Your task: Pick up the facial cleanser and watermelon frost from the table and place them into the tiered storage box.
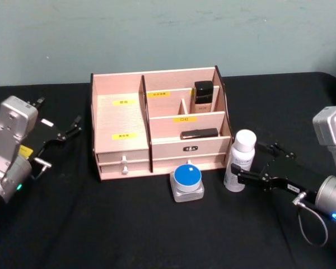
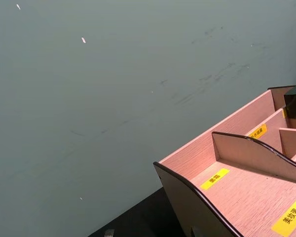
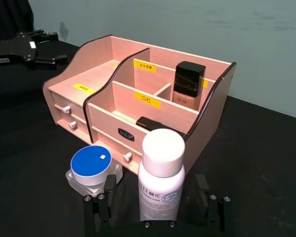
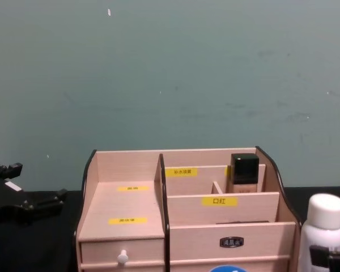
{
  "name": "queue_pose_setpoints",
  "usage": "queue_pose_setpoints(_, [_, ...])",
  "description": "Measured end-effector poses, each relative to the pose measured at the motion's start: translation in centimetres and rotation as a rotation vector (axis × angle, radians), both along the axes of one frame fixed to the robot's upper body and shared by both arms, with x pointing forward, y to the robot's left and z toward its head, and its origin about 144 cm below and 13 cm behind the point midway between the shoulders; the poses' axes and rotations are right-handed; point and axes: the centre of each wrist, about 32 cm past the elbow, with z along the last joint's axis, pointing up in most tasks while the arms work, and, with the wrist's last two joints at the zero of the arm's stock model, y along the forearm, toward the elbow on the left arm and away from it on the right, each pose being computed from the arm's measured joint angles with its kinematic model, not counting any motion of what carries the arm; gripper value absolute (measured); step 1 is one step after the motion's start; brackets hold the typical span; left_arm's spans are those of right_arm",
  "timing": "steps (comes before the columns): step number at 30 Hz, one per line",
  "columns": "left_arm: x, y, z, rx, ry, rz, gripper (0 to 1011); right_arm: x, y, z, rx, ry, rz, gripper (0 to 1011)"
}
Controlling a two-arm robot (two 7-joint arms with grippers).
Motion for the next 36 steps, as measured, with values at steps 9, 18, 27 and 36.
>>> queue_pose_setpoints(9, [0.0, 0.0, 0.0, 0.000, 0.000, 0.000, 1010, 0.7, 0.4, -0.5, -0.007, 0.000, -0.001, 1002])
queue_pose_setpoints(18, [0.0, 0.0, 0.0, 0.000, 0.000, 0.000, 1010, 1.3, 0.7, -0.8, 0.002, 0.005, 0.008, 1003])
queue_pose_setpoints(27, [0.0, 0.0, 0.0, 0.000, 0.000, 0.000, 1010, 2.3, 1.1, -1.1, 0.000, 0.002, 0.015, 1002])
queue_pose_setpoints(36, [0.0, 0.0, 0.0, 0.000, 0.000, 0.000, 1009, 3.0, 1.3, -1.4, 0.009, -0.001, 0.028, 1002])
